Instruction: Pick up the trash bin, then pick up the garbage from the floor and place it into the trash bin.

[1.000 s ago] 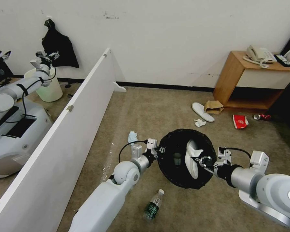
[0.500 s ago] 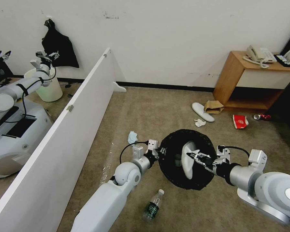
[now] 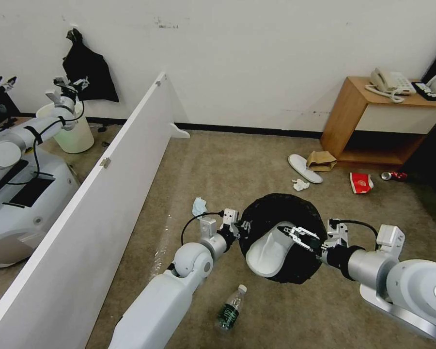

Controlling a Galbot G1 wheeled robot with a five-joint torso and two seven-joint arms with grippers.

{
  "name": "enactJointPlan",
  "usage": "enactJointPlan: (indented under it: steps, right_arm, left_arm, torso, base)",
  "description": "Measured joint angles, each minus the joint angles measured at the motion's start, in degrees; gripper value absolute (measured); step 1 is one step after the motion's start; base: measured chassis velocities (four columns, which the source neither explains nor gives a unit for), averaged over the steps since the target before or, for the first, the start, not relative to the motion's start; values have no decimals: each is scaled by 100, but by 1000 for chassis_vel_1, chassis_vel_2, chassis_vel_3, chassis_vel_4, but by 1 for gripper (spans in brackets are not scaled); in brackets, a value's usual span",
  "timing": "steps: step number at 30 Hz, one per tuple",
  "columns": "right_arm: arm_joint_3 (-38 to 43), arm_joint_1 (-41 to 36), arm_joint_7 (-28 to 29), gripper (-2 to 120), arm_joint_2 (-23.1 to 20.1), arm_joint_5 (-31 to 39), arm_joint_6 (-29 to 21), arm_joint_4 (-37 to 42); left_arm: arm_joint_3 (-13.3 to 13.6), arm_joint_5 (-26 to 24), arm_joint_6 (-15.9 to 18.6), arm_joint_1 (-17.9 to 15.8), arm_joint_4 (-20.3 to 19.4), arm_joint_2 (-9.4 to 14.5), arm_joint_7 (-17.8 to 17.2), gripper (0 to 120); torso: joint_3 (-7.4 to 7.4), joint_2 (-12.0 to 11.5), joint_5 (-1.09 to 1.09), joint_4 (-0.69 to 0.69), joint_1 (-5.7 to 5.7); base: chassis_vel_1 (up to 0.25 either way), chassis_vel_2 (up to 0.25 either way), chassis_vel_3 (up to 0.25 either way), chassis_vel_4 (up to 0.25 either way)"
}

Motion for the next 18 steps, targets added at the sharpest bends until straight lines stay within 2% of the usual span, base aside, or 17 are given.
enactJointPlan:
  steps: [7, 13, 15, 16, 18]
  right_arm:
    - [175, -79, 14, 100, -59, 78, 2, 129]
    - [434, -196, 14, 100, -111, 179, -5, 327]
    - [584, -248, -58, 100, -113, 206, -37, 453]
    - [584, -248, -58, 100, -113, 206, -37, 453]
    - [670, -262, -214, 100, -111, 217, -44, 567]
  left_arm:
    - [-44, -36, 12, 19, -16, 7, -60, 2]
    - [-73, -141, 301, 82, -149, 79, -401, 2]
    - [-90, -301, 794, 130, -319, 193, -933, 2]
    - [-90, -301, 794, 130, -319, 193, -933, 2]
    - [-129, -537, 1169, 175, -507, 346, -1437, 2]
  torso:
    - [0, 0, 0, 0, 0]
    - [0, 0, 0, 0, 0]
    - [0, 0, -1, -1, 0]
    - [0, 0, -1, -1, 0]
    - [0, 0, 0, 0, 0]
  base:
    - [0, 0, 0, 0]
    - [0, 0, 0, 0]
    - [0, 0, 0, 0]
    - [0, 0, 0, 0]
    - [0, 0, 0, 0]
